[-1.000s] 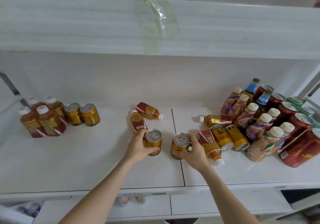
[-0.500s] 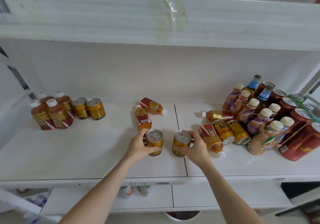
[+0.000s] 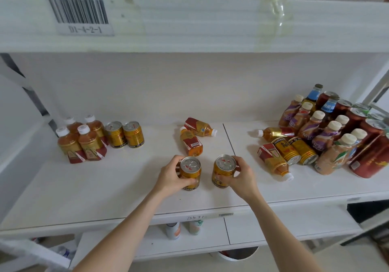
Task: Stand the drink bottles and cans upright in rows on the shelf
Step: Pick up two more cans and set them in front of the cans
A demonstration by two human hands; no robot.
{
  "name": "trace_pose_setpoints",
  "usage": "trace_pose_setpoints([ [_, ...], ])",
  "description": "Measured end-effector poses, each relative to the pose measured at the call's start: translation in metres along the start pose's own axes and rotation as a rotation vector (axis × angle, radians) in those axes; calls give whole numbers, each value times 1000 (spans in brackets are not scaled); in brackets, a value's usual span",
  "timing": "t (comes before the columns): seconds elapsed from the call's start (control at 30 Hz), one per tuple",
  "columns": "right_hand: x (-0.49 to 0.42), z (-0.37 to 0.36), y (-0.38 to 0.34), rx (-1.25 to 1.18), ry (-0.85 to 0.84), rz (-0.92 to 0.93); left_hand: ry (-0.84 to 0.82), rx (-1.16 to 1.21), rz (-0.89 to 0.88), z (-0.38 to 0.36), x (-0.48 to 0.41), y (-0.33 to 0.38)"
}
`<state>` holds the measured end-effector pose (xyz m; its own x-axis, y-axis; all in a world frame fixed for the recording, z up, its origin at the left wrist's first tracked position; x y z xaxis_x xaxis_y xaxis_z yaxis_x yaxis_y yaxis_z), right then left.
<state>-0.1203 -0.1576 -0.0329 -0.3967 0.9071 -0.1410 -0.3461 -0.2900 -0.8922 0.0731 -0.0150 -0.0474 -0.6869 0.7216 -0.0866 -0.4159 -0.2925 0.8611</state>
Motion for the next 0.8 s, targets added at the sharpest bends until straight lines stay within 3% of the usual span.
trace_pose_setpoints([
  [0.37, 19, -47, -34, -3, 30, 24, 9, -12, -30, 62, -6, -14],
  [0.8, 25, -124, -76, -18, -74, 58, 101, -29, 55, 141, -11, -52],
])
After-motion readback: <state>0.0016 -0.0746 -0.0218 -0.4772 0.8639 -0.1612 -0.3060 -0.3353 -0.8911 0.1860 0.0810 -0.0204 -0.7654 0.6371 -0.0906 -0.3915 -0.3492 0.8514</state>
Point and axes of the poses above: each hand's wrist, its own x-axis away from the middle knuckle, its own z-axis out of the back of the hand, y = z × x, the point moved 6 cm from there along -x, towards the middle knuckle, and after that the axes turned 10 degrees about y, right-handed, at the moved point
